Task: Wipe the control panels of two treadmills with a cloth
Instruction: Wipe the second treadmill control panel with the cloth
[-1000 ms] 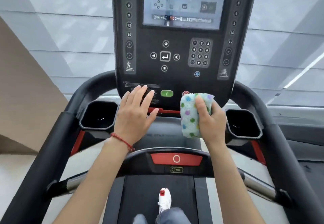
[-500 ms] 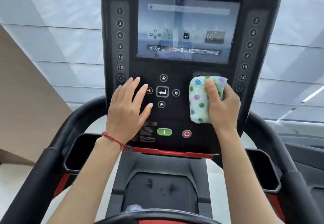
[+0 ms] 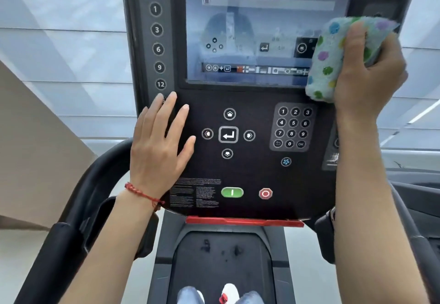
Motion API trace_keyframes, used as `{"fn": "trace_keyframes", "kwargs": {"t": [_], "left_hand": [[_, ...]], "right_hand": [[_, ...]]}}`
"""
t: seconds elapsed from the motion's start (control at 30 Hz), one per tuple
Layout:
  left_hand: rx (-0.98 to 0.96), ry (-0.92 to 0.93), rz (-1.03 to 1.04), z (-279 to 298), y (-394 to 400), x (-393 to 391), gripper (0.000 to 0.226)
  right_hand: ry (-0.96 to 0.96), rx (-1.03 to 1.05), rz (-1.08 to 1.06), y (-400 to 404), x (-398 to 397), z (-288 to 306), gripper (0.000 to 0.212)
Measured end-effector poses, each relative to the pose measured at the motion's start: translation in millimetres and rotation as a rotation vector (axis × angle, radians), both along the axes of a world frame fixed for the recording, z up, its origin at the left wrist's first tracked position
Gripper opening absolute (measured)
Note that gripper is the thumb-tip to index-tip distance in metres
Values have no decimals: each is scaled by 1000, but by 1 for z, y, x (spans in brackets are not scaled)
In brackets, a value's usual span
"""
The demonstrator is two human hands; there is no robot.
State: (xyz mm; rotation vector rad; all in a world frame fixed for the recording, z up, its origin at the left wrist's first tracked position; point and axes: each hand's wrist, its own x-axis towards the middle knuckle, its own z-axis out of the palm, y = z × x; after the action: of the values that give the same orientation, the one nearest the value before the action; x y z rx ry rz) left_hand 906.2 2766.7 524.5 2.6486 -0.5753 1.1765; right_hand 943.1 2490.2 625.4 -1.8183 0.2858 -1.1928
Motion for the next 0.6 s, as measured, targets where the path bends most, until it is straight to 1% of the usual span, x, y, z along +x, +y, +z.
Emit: {"fn": "trace_keyframes", "kwargs": {"t": [0.13,0.27,0.37,0.43,0.53,0.6], "left_hand": [[-7,4,-3,-5,1,7,41],[-27,-10,-12,-10,-1,10,41],[-26,-7,-14,-12,-1,10,42],[-27,-5,-18,-12,-1,11,43],[-33,-12,-15,-13,-4,11,44],[-48,-14,-18,-15,-5,11,44]], "right_hand": [[81,-148,-206,8,9,1,50],[146,-132,-286,28,11,3,48],[126,-239,-321,64,16,4,45],[80,-306,-294,90,22,5,43],[5,-374,-145,125,32,4,43],[4,-455,-44,148,35,2,43]]}}
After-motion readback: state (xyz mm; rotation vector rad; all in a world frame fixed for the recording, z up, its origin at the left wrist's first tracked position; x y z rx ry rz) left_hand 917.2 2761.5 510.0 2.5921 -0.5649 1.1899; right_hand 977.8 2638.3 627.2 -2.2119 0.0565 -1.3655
